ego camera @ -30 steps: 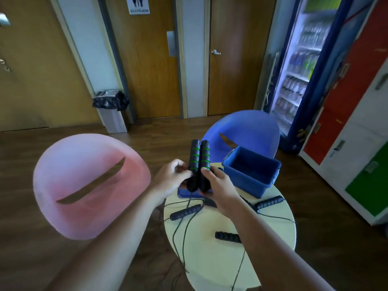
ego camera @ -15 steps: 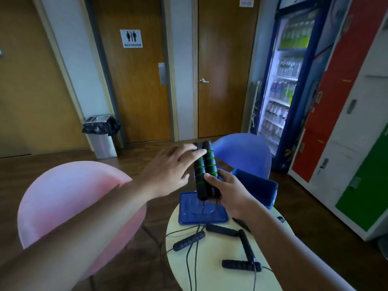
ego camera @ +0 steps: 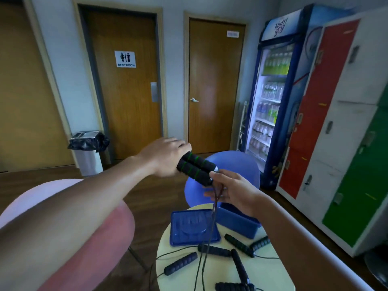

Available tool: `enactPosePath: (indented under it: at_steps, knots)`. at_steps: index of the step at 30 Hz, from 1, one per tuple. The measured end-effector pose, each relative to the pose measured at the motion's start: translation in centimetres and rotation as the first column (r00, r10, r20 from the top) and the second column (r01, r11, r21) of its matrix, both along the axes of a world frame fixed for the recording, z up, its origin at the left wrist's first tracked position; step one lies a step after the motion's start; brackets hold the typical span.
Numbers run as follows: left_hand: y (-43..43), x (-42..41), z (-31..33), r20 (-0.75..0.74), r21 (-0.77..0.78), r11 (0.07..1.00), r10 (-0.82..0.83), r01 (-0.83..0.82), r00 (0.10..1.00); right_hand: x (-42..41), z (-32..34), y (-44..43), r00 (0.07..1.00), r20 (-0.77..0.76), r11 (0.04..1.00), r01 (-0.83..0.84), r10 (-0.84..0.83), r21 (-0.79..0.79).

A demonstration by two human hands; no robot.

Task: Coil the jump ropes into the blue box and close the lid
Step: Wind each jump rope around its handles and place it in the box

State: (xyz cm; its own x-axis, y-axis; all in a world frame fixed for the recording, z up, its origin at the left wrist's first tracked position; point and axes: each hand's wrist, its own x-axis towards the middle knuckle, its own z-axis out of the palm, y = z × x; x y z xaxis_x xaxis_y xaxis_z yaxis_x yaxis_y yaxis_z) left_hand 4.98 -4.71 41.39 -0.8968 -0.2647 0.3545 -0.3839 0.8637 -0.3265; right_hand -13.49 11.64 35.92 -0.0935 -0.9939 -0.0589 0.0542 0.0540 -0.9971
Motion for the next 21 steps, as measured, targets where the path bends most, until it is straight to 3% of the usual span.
enactPosePath:
  at_steps: [4,6,8,10,12,14,16,18,21]
  knots:
    - [-0.3,0.4,0.3,-0.227,0.262,0.961,0.146,-0.084,0.963,-0.8,-0.4,0.0,0.998,-0.033,0.998,0.044,-0.045,-0.049]
    - [0.0,0.0,0.2,-0.334,0.461,0.882,0.277,-0.1,0.901,-0.8,0.2,-0.5,0.992,-0.03,0.987,0.12,-0.123,-0.107]
    - [0.5,-1.1,0.0,-0.46,0.686,0.728,0.415,0.017,0.785,-0.8,0.8,-1.1,0.977,-0.051,0.968,0.198,-0.208,-0.154]
    - [1.0,-2.4,0.3,-0.545,0.821,0.503,0.547,0.271,0.635,-0.8,1.2,-1.8,0.961,-0.083,0.951,0.246,-0.265,-0.188]
    - [1.6,-3.6,0.7,-0.515,0.836,0.253,0.666,0.486,0.539,-0.8,1.2,-2.4,0.949,-0.113,0.94,0.267,-0.295,-0.213]
    - [2.1,-4.6,1.2,-0.434,0.784,0.023,0.735,0.62,0.521,-1.0,1.2,-2.9,0.936,-0.165,0.937,0.272,-0.311,-0.221]
    - [2.5,-5.3,2.0,-0.401,0.67,-0.141,0.757,0.729,0.515,-1.1,1.2,-3.1,0.924,-0.223,0.939,0.262,-0.311,-0.222]
    - [2.8,-6.0,3.0,-0.389,0.551,-0.227,0.781,0.803,0.488,-1.1,1.2,-3.1,0.906,-0.292,0.943,0.244,-0.306,-0.228]
    - [3.0,-7.3,4.1,-0.363,0.447,-0.271,0.816,0.853,0.45,-0.9,1.3,-3.0,0.866,-0.396,0.946,0.231,-0.306,-0.226]
